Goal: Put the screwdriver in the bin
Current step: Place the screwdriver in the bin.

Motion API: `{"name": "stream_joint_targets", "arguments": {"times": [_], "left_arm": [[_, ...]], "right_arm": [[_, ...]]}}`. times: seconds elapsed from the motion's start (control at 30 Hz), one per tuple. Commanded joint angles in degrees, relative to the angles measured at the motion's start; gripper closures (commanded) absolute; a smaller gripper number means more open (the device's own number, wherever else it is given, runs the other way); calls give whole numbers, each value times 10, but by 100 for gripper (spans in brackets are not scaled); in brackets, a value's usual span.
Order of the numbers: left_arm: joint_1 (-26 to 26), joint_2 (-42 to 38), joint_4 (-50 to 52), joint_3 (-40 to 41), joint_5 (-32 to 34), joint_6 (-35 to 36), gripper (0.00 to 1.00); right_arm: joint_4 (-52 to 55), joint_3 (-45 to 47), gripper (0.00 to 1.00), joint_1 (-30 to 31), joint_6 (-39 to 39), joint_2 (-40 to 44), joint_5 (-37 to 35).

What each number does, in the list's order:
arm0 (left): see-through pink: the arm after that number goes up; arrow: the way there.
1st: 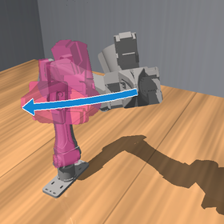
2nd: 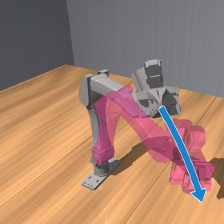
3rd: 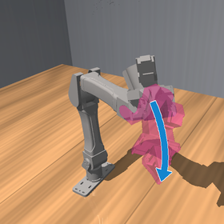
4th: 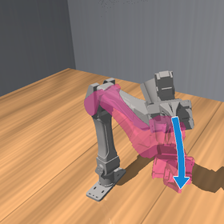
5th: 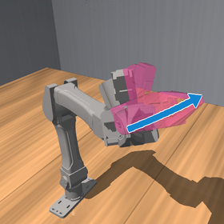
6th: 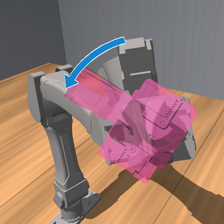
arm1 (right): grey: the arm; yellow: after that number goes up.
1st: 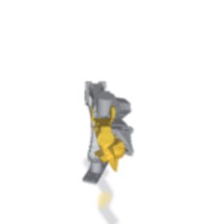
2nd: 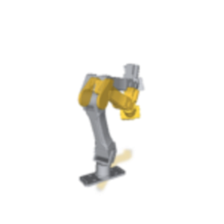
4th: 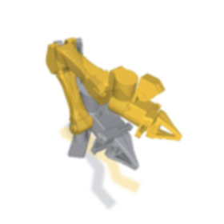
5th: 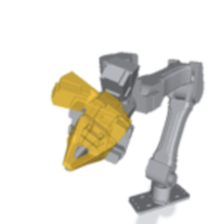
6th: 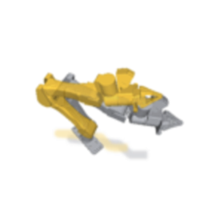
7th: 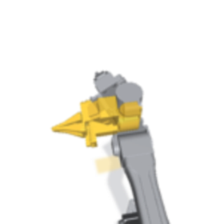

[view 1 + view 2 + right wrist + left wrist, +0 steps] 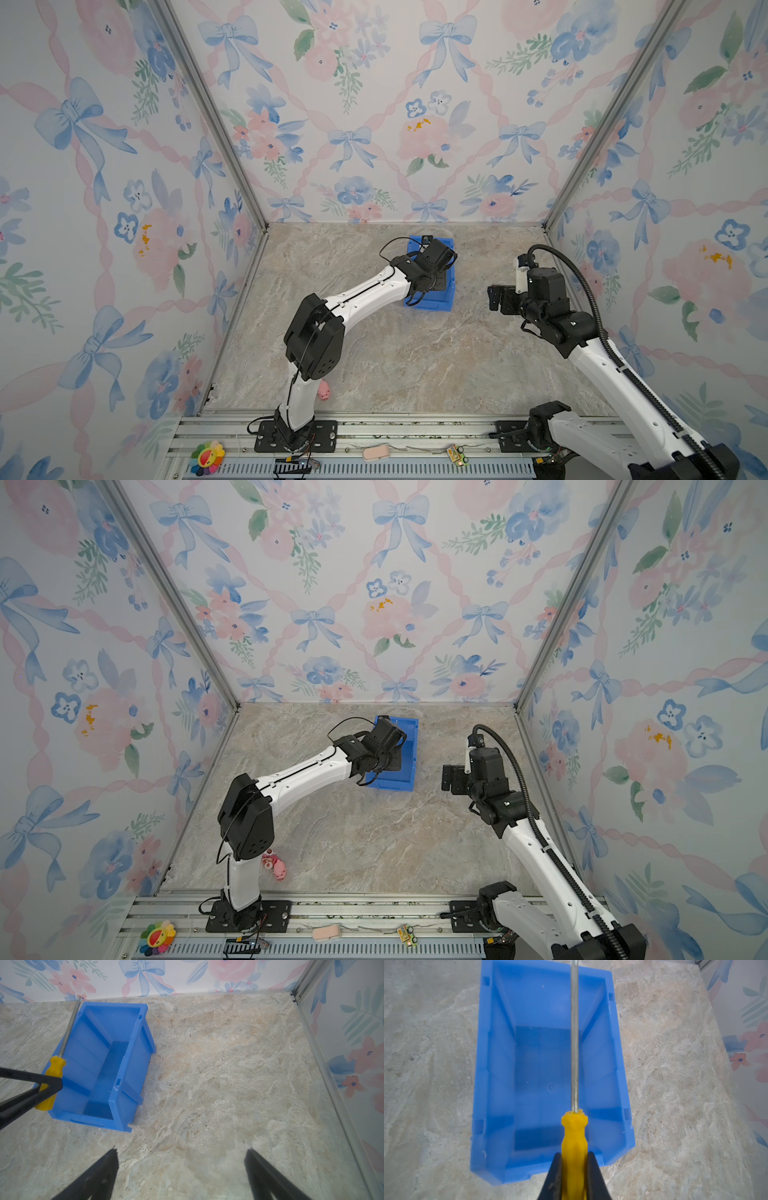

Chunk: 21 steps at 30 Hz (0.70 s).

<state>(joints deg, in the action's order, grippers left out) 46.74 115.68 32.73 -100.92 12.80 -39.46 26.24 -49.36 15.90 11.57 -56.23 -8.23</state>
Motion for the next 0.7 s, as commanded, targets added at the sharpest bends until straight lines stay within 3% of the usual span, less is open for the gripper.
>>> {"name": "stream_joint_targets", "arguments": {"times": [0.0,0.67], "left_arm": [[-15,36,6,-35,-19,28,100],[-32,155,6,-80,-33,28,100]], "right_arm": [[20,-15,3,-7,1,6,0],[17,-12,3,-14,-16,2,-6]]}}
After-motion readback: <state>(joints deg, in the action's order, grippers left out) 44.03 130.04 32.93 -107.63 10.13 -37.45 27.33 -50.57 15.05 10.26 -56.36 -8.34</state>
